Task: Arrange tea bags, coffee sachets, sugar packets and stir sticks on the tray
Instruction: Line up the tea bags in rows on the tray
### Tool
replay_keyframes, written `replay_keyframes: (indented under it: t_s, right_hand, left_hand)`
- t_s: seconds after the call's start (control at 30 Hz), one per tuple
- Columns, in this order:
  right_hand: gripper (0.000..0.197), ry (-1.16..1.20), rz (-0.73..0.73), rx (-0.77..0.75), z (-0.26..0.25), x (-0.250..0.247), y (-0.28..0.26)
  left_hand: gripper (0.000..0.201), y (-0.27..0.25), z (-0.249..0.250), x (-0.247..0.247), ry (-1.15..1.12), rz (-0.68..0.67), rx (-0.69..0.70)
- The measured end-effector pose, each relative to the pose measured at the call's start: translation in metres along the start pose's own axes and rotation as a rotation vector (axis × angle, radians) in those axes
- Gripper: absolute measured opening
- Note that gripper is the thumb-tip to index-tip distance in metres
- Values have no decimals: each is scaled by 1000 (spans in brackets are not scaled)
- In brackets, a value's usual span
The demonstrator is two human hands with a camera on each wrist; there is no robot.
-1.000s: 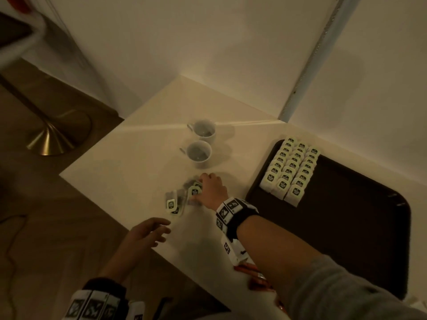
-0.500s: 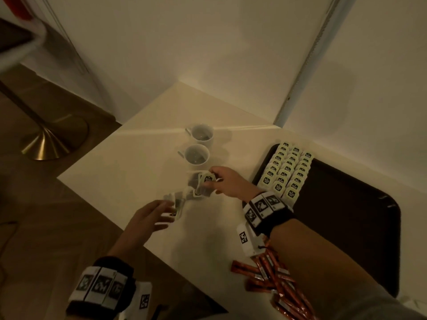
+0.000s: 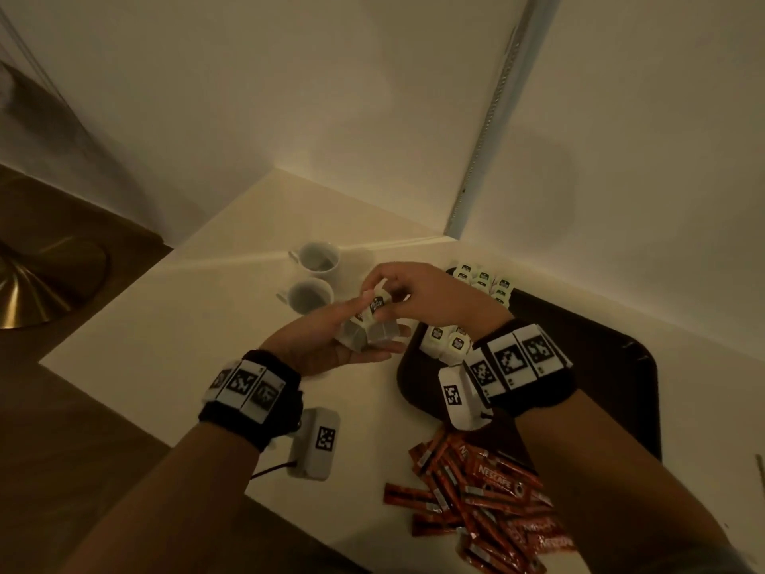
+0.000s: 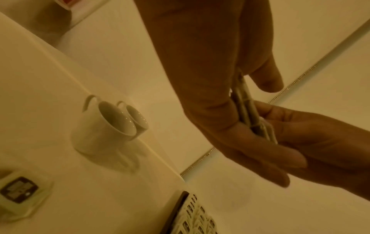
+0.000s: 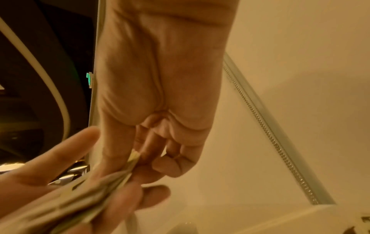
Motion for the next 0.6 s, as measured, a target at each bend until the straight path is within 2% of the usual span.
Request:
replay_keyframes:
  t_s: [0.13, 0.33, 0.47, 0.6]
  right_hand:
    - [25, 98, 236, 29, 12, -33, -9]
    - [12, 142, 461, 96, 32, -68, -23]
    - [6, 132, 527, 49, 13, -95, -31]
    - [4, 51, 557, -75, -29, -118, -37]
  left_hand:
    - [55, 13, 1, 14, -22, 24, 24]
    - [37, 28, 5, 33, -88, 22, 66]
    - [18, 38, 24, 39, 22, 113, 277]
    - [19, 36, 48, 51, 52, 104, 476]
Point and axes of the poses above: each hand's wrist, its own y-axis towards the middle knuckle, its own x-axis out of the palm, z = x × y, the point moved 9 cm from there along y, towards the middle knuckle, and after that the axes turned 11 degrees about z, right-handed, at the moved point
